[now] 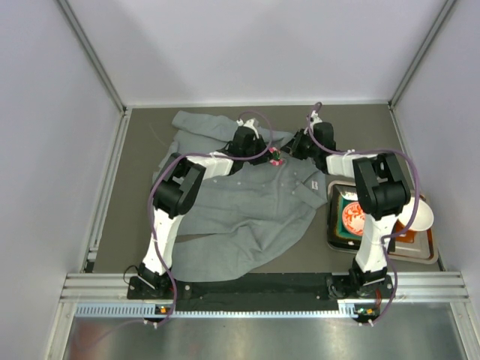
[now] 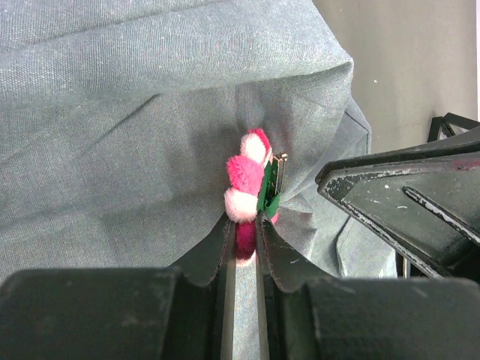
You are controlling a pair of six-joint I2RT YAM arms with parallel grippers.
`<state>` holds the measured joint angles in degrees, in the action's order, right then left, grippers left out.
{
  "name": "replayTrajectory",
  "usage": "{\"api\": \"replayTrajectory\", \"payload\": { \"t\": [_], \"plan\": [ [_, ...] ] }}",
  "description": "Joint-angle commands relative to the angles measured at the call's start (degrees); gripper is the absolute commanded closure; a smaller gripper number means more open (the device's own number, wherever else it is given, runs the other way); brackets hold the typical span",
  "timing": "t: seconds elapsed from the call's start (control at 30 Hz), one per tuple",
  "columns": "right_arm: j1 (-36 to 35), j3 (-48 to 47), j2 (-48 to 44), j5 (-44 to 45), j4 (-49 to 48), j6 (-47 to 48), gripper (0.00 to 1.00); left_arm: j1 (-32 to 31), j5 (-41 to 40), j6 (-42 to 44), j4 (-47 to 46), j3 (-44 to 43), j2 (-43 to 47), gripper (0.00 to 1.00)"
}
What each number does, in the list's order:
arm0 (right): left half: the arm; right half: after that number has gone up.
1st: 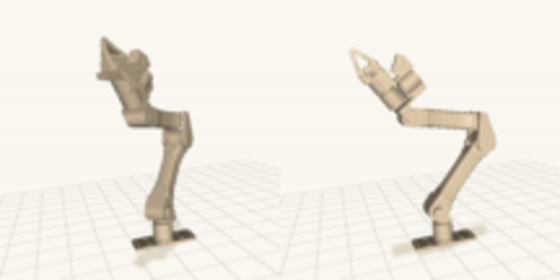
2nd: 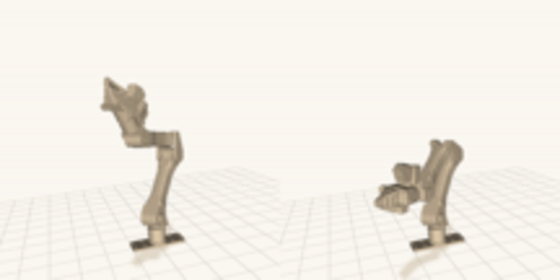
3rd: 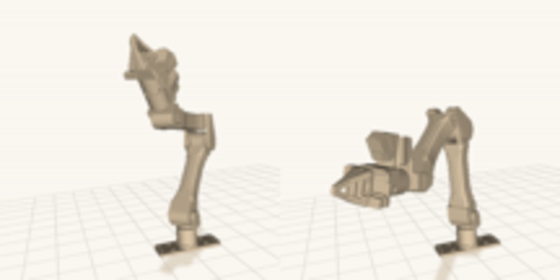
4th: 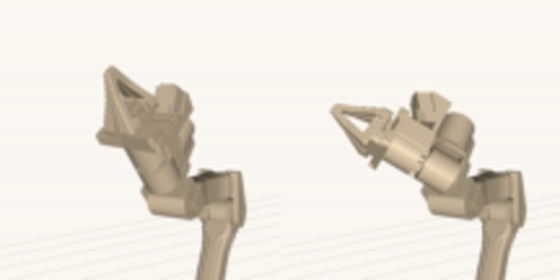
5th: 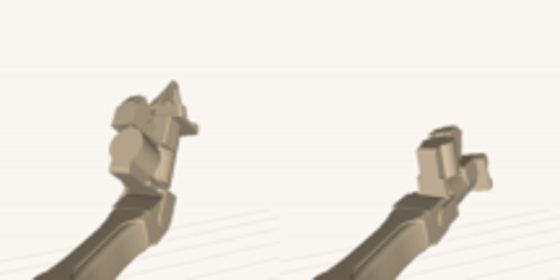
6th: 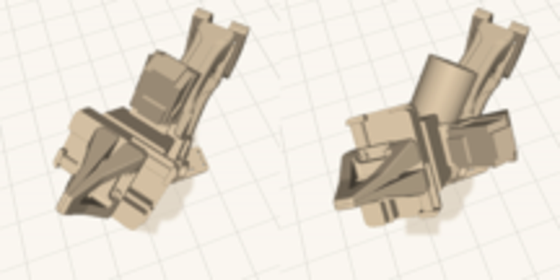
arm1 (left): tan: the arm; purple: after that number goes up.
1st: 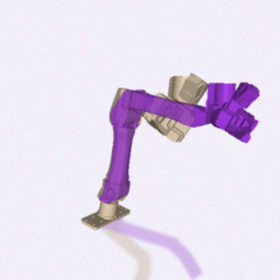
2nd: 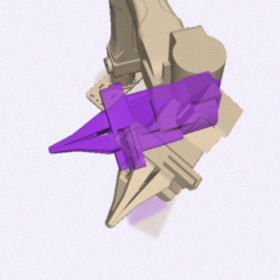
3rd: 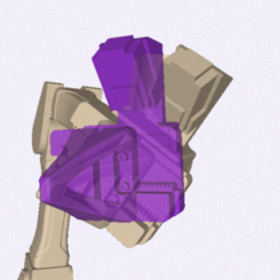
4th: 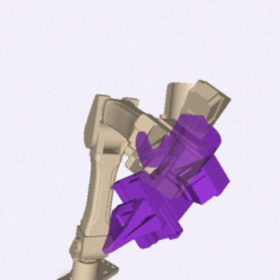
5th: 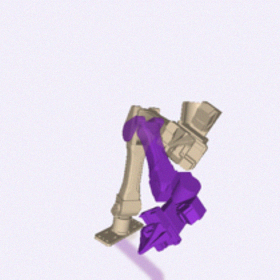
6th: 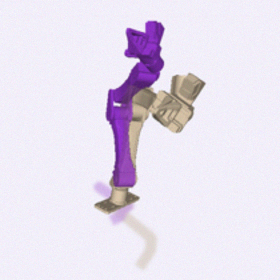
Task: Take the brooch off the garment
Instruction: Open the brooch with the flattened clothing.
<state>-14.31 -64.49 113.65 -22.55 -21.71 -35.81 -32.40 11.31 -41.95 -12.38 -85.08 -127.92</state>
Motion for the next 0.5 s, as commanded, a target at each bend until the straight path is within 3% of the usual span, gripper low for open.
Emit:
{"api": "replayTrajectory", "payload": {
  "t": [0.0, 0.47],
  "plan": [
    [0.4, -1.7, 0.2, 0.2, -1.1, 1.0, 0.9, 0.4, 1.6, -0.8, -2.6, 1.6, -0.2, 1.0],
    [0.4, -7.3, 6.3, -2.7, 1.1, 0.8, 0.96, 1.2, 3.1, -1.6, -4.8, 2.7, -1.0, 1.0]
  ]
}}
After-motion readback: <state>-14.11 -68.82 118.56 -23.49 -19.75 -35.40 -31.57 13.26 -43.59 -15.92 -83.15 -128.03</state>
